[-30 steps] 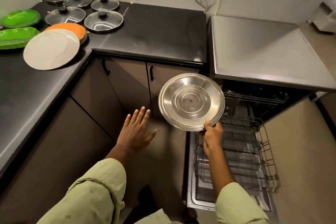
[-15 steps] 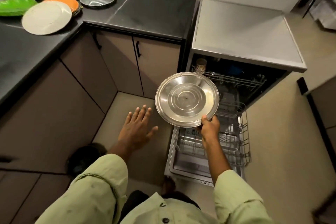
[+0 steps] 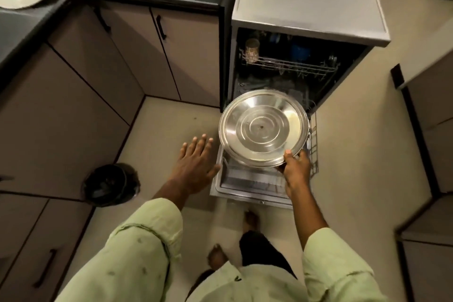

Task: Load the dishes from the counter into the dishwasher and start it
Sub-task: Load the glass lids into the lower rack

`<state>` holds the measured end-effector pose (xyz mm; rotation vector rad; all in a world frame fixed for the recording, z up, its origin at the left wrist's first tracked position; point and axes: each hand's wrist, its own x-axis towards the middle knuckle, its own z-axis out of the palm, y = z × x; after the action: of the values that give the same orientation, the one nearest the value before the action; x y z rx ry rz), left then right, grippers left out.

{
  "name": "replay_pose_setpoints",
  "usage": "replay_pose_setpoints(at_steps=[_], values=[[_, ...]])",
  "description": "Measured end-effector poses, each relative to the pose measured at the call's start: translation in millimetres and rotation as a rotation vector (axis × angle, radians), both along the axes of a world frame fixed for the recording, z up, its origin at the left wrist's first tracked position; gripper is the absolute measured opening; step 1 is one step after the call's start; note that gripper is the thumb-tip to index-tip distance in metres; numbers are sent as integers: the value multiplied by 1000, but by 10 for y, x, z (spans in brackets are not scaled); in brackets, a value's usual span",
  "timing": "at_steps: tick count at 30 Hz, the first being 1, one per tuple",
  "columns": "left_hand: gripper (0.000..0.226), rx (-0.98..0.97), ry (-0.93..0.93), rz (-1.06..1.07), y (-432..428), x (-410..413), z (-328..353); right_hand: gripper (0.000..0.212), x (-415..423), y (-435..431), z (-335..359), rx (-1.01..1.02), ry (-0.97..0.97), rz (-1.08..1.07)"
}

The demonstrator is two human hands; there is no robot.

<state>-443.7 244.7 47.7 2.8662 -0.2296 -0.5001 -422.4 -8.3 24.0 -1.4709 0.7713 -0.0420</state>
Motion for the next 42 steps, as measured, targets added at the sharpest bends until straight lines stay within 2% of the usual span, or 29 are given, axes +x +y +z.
replay_pose_setpoints(at_steps=[3,6,10,15,18,20,22,25,27,35,42], values=[[81,14,49,-21,-281,14,-79,19,-122,-372,-65,-14,18,-30],[97,21,71,-40,-629,134,-179,28,-183,-802,-138,12,13,-94],[80,59,116,-61,-1200,336,-381,20,-193,-1371,-277,20,59,-147],[75,58,215,-96,-1791,504,-753,19,-54,-1903,-537,0,99,-152],[78,83,266,-129,-2018,553,-1067,20,61,-2145,-812,-92,121,-125],[92,102,313,-150,-2139,588,-1338,21,136,-2299,-1025,-121,128,-126],[97,105,347,-163,-2215,624,-1574,22,178,-2418,-1205,-126,148,-129],[74,115,410,-188,-2352,767,-1967,21,229,-2581,-1506,-154,183,-149],[69,114,438,-204,-2431,894,-2173,19,259,-2648,-1666,-172,193,-149],[69,114,489,-281,-2808,1486,-3047,19,494,-2818,-2310,-323,249,-96],[73,91,586,-167,-3121,1866,-3815,15,747,-2827,-2613,-578,238,-50]])
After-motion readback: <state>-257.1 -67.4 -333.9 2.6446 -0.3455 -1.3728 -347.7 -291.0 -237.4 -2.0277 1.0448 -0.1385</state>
